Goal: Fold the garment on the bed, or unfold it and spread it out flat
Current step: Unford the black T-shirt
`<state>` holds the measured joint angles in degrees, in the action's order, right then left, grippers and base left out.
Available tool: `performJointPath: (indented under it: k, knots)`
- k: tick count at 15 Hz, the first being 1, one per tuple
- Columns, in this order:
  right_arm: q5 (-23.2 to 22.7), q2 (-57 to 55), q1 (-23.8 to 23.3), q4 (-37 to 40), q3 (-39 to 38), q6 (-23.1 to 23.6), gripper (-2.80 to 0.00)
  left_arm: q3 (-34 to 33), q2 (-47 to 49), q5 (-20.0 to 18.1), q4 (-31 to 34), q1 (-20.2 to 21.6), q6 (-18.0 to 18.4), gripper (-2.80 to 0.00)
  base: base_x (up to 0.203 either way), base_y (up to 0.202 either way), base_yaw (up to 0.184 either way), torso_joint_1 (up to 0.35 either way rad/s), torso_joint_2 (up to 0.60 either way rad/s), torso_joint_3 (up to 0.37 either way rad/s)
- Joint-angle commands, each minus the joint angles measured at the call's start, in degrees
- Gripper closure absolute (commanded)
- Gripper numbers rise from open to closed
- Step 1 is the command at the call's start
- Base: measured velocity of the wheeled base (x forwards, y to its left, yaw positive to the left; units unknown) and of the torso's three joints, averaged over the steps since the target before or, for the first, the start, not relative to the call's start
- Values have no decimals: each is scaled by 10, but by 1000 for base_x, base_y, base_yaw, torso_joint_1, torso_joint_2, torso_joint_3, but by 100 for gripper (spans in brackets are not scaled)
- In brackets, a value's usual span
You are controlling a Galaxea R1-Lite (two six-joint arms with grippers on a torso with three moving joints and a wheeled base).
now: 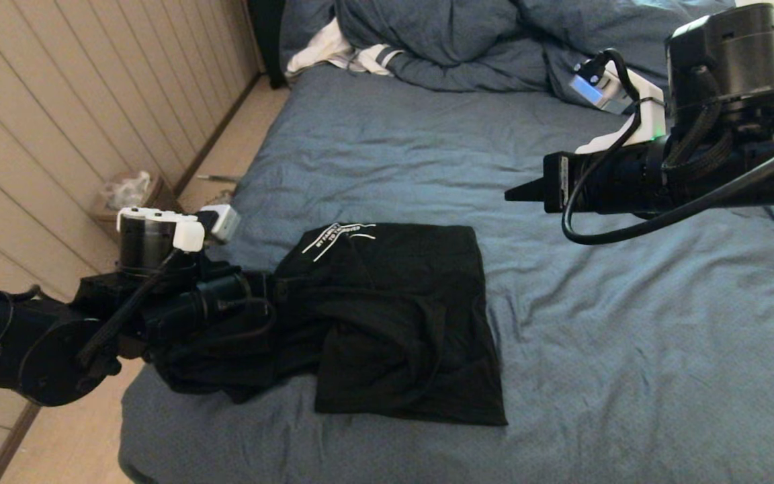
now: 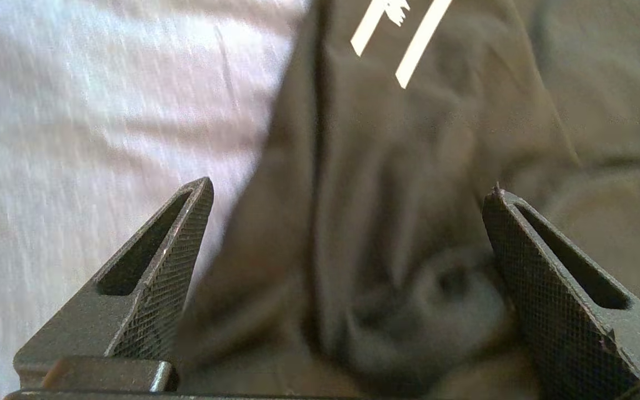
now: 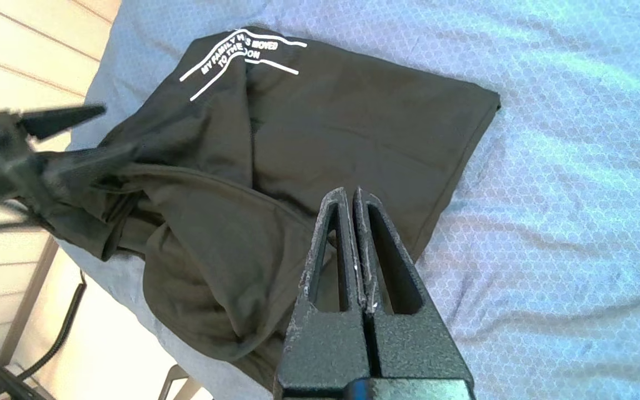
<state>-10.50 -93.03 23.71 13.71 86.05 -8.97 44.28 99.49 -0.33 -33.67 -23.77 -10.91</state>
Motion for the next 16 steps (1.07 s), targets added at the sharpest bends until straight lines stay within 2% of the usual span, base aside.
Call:
performJointPath:
  k: [1, 3, 5, 9, 10, 11, 16]
  knots:
    - [-1, -4, 1, 1, -1, 0, 0, -27, -24, 0, -1, -22, -1, -280, 0, 0, 0, 0, 0, 0]
    - [-1, -6, 1, 0, -1, 0, 0, -40, -20, 2, -1, -55, -2, -280, 0, 0, 0, 0, 0, 0]
    - [-1, -6, 1, 0, -1, 0, 0, -40, -6, 30, -5, -86, -2, -280, 0, 0, 0, 0, 0, 0]
    - [-1, -9, -1, -1, 0, 1, 0, -18, 13, 45, -10, -90, -4, -280, 0, 0, 0, 0, 0, 0]
    - [-1, -12, -1, -1, 1, 0, 0, -13, 17, 49, -10, -90, -4, -224, 0, 0, 0, 0, 0, 0]
    - [-1, -15, -1, -1, 1, 0, 0, -5, 21, 52, -10, -86, -6, 0, 0, 0, 0, 0, 0, 0]
    - [-1, -15, -1, -1, 0, 1, 0, 2, 32, 53, -27, -56, -6, 0, 0, 0, 0, 0, 0, 0]
